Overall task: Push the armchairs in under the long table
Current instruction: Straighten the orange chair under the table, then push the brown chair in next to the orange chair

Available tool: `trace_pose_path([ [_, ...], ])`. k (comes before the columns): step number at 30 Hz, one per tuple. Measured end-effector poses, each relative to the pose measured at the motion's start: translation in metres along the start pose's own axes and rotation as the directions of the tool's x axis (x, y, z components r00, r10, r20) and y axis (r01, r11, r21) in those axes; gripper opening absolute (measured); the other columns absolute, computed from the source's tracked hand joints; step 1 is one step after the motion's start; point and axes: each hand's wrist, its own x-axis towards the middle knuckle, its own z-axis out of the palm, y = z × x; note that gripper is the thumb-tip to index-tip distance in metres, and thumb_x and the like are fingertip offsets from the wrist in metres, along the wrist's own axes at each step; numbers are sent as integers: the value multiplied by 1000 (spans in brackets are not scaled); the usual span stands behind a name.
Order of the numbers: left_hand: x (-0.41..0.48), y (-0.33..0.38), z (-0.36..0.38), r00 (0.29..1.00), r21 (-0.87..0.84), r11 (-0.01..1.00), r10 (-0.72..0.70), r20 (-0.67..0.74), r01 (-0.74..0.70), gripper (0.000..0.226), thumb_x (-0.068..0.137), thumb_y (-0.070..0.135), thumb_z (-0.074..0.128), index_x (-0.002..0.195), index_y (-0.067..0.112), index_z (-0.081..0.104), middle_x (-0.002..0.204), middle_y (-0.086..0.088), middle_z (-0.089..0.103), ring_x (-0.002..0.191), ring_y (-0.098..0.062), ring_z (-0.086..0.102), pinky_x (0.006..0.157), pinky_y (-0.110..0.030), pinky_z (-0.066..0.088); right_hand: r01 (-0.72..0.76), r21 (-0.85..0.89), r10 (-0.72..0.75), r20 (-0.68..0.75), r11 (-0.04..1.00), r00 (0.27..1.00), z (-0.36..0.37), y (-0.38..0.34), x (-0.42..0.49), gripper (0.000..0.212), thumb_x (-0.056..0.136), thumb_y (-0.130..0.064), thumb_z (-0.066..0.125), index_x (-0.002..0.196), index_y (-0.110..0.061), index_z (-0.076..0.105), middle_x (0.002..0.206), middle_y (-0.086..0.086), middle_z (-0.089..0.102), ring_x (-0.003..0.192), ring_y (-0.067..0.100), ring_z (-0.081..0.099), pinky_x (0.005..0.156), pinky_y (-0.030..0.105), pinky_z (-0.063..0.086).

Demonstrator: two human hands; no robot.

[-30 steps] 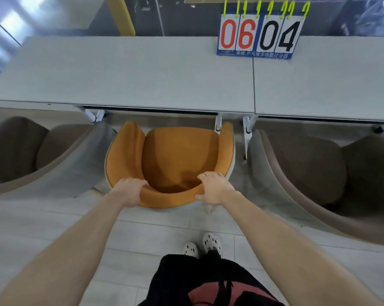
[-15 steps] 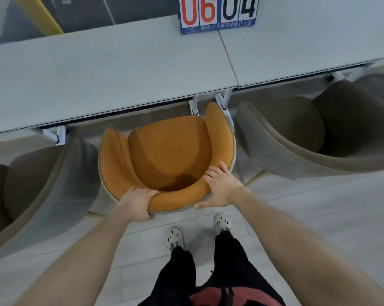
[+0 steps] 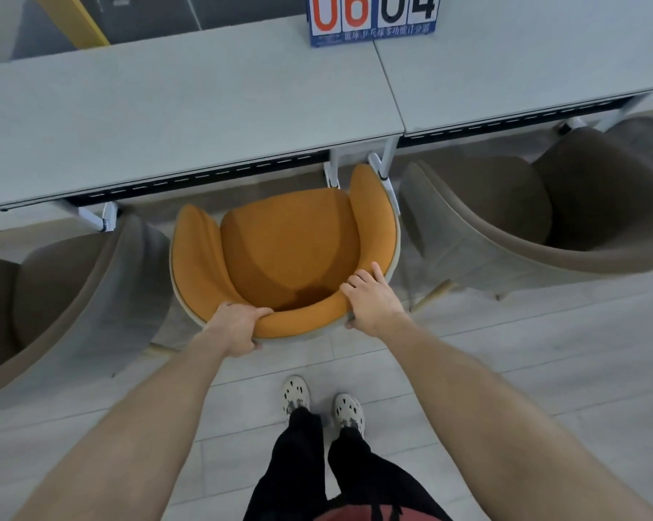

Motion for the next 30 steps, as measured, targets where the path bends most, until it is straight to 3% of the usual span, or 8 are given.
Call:
trace_pose_path([
  [10,-15,9,14,999,-6,1000,-8,-40,8,88,86,54,80,161,45,35,153,10,58,142,-19,51,122,-48,32,-4,3,4,-7,1000,1000,6,-8,-17,77,87,-58,83,149,-23,55,151,4,57,152,32,39,133,64,6],
  [14,-26,3,10,997,-3,1000,8,-81,-8,98,78,50,86,162,38,37,157,8,53,145,-20,48,125,-44,32,-34,-89,47,149,995,988,-8,-25,-12,93,81,-60,85,155,-17,48,156,13,50,154,41,33,131,69,7],
  [17,-49,-13,-1,991,-23,998,-58,-124,56,97,76,44,86,161,33,41,159,5,50,145,-22,47,123,-42,37,-17,-35,26,280,999,960,-29,-52,-3,102,77,-67,85,155,-15,46,151,12,54,147,39,43,129,68,15],
  [19,-68,-32,-5,980,-68,991,-127,-151,118,89,81,41,79,161,32,42,162,4,48,148,-23,45,123,-42,37,8,63,-26,293,998,956,-42,-75,5,97,78,-69,83,153,-17,47,142,8,58,138,34,52,126,63,27],
  [22,-106,-77,-6,954,-106,972,-228,-192,211,85,83,53,70,160,31,42,162,1,49,149,-24,46,122,-43,39,73,139,-100,196,988,975,-59,-125,26,85,82,-68,79,145,-17,53,135,6,62,128,32,58,116,55,41],
  [26,-157,-145,9,923,-163,939,-332,-196,303,78,92,52,70,161,28,43,162,-1,49,149,-26,46,122,-43,38,169,145,-187,124,975,975,-78,-204,55,58,91,-58,75,129,-18,56,123,5,61,119,31,61,103,50,48],
  [30,-196,-232,45,903,-187,923,-372,-217,335,86,88,67,72,160,28,44,157,-1,53,144,-27,52,118,-43,42,224,102,-234,105,969,967,-84,-293,86,58,96,-54,71,135,-15,55,129,9,63,115,33,63,94,46,51],
])
